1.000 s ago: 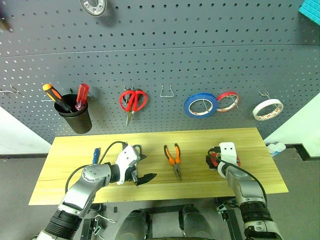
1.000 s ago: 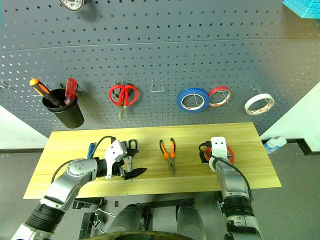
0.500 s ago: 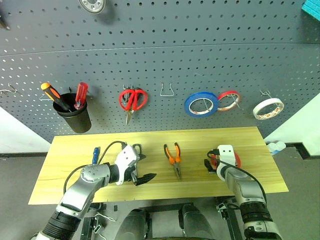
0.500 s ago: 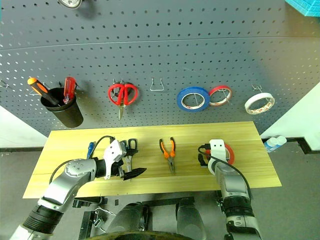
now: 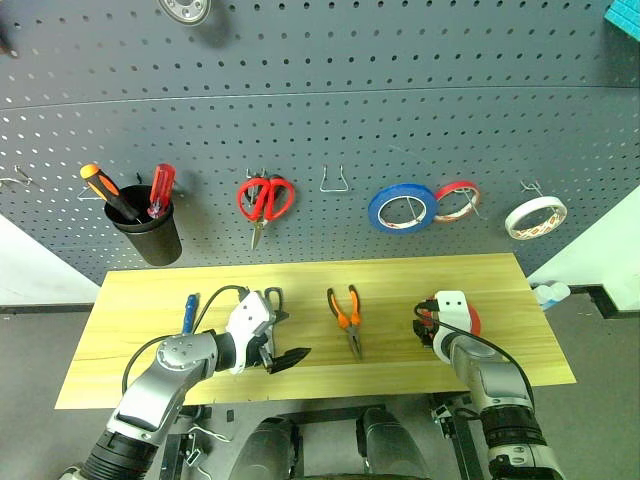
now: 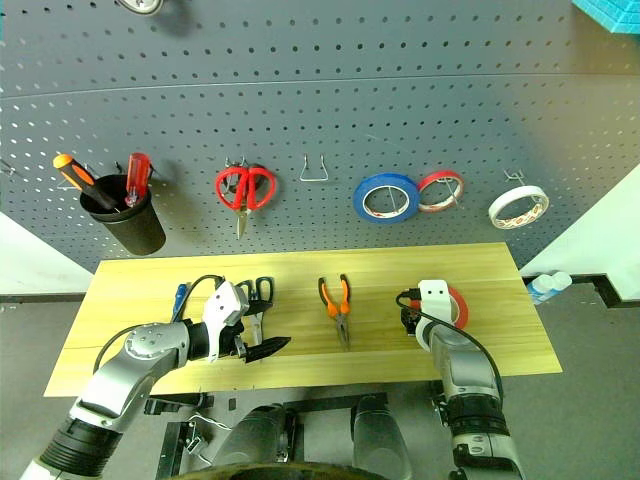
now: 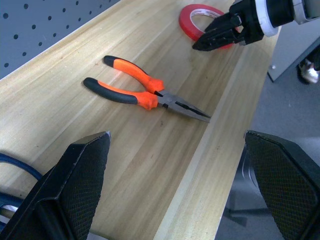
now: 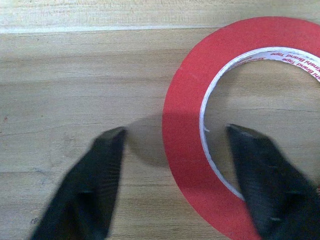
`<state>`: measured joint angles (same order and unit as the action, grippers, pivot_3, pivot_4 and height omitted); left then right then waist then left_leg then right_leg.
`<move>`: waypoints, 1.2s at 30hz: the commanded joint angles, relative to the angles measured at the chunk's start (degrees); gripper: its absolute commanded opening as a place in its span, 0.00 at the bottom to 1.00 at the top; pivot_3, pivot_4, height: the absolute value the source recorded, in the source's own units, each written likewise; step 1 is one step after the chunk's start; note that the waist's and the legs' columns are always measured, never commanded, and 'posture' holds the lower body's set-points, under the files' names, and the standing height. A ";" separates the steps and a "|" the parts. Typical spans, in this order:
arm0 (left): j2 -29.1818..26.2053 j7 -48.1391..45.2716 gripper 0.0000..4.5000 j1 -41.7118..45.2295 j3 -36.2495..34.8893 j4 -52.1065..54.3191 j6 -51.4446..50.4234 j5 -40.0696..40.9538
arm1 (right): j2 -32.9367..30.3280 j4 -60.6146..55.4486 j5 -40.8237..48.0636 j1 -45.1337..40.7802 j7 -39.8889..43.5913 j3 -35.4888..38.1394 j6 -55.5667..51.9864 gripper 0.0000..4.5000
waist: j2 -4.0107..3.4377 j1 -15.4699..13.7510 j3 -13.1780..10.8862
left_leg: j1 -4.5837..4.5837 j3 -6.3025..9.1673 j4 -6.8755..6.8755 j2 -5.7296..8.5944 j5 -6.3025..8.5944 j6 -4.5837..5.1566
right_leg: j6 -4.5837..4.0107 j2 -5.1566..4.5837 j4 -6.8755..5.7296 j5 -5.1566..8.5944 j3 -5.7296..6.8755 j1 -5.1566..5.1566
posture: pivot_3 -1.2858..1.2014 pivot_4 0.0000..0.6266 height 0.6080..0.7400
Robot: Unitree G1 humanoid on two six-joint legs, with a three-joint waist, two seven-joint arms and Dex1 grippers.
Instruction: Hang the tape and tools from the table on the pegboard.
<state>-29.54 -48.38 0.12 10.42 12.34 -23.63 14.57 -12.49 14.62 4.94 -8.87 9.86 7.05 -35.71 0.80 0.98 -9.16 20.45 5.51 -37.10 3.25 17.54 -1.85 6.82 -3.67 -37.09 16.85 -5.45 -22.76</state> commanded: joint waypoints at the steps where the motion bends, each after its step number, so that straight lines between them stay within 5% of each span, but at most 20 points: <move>1: -0.26 -0.12 1.00 0.29 -0.79 1.57 0.15 0.97 | 0.33 -0.80 0.30 0.98 -0.02 -0.22 -0.09 0.38 | 0.00 0.00 0.00 | 0.00 0.00 0.00 0.00 0.00 0.00 | 0.00 0.00 0.00 0.00 0.00 0.00 | 0.53 0.26 0.88; 5: -0.19 -0.24 1.00 0.36 -0.61 1.30 0.42 0.98 | 0.21 -1.30 0.25 1.44 -0.07 -0.10 -0.12 0.15 | 0.00 0.00 0.00 | 0.01 0.01 0.00 0.00 0.00 0.00 | 0.00 0.00 0.01 0.00 0.01 0.00 | 0.53 0.25 0.88; 36: 1.91 -0.65 1.00 3.37 0.68 -2.29 2.10 0.31 | 0.43 -10.04 0.85 4.46 -0.71 -0.35 -3.63 0.15 | -0.02 0.11 0.01 | 0.09 0.02 0.02 0.01 0.00 -0.02 | 0.00 0.00 0.04 0.00 0.06 -0.05 | 0.51 0.20 0.88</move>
<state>-27.93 -48.53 2.93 10.91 9.48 -22.99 14.67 -12.28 7.87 5.39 -4.61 9.37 6.83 -39.11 0.79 1.09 -9.14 20.54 5.53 -37.08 3.26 17.53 -1.87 6.83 -3.67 -37.05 16.85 -5.40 -22.81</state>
